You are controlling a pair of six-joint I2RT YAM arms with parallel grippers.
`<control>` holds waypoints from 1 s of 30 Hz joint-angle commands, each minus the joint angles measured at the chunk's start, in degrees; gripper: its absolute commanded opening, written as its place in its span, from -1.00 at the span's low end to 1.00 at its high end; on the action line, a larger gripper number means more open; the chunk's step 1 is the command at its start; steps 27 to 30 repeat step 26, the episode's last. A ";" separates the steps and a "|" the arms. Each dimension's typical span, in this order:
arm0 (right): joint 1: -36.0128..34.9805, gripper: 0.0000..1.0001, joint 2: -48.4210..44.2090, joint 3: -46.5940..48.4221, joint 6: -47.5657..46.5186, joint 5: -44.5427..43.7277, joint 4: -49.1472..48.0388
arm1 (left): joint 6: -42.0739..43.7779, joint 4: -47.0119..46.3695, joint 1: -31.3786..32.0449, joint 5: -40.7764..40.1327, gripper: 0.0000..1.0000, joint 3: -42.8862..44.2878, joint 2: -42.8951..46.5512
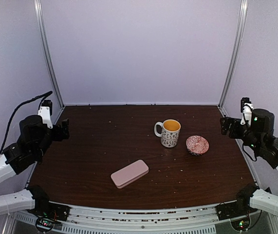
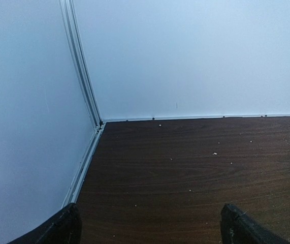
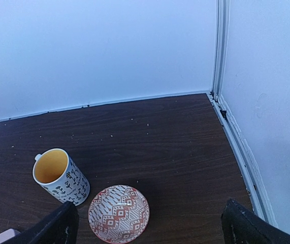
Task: Organize the sunglasses
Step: Reset both arms
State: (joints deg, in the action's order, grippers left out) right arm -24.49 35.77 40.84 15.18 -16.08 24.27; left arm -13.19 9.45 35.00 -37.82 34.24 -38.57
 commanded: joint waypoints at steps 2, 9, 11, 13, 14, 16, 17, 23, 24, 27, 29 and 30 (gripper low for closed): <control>-0.38 1.00 -0.71 -0.61 -0.41 -1.37 0.34 | -0.23 -0.49 0.26 -0.27 0.95 1.68 -0.94; -0.42 1.00 0.13 -0.55 -0.49 -1.07 0.29 | -0.36 -0.58 0.27 -0.20 0.95 1.54 -1.16; -0.36 1.00 0.18 -0.45 -0.51 -1.05 0.34 | -0.36 -0.58 0.32 -0.21 0.95 1.61 -1.25; -0.45 1.00 0.27 -0.45 -0.60 -0.93 0.27 | -0.34 -0.58 0.26 -0.29 0.95 1.67 -1.32; -0.40 1.00 0.33 -0.46 -0.59 -0.95 0.25 | -0.45 -0.58 0.31 -0.24 0.95 1.68 -1.38; -0.46 1.00 0.43 -0.37 -0.61 -0.94 0.22 | -0.43 -0.73 0.27 -0.16 0.95 1.74 -1.59; -0.43 1.00 0.45 -0.40 -0.59 -0.92 0.25 | -0.44 -0.75 0.31 -0.13 0.95 1.73 -1.78; -0.46 1.00 0.82 -0.26 -0.53 -1.32 0.38 | -0.47 -0.41 0.24 -0.22 0.95 2.00 -2.40; -0.47 1.00 0.95 -0.24 -0.43 -1.28 0.41 | -0.50 -0.40 0.24 -0.25 0.95 1.95 -2.35; -0.45 1.00 0.69 -0.37 -0.48 -0.83 0.09 | -0.48 -0.40 0.30 -0.41 0.95 1.91 -2.18; -0.45 1.00 0.69 -0.37 -0.48 -0.83 0.09 | -0.48 -0.40 0.30 -0.41 0.95 1.91 -2.18; -0.45 1.00 0.69 -0.37 -0.48 -0.83 0.09 | -0.48 -0.40 0.30 -0.41 0.95 1.91 -2.18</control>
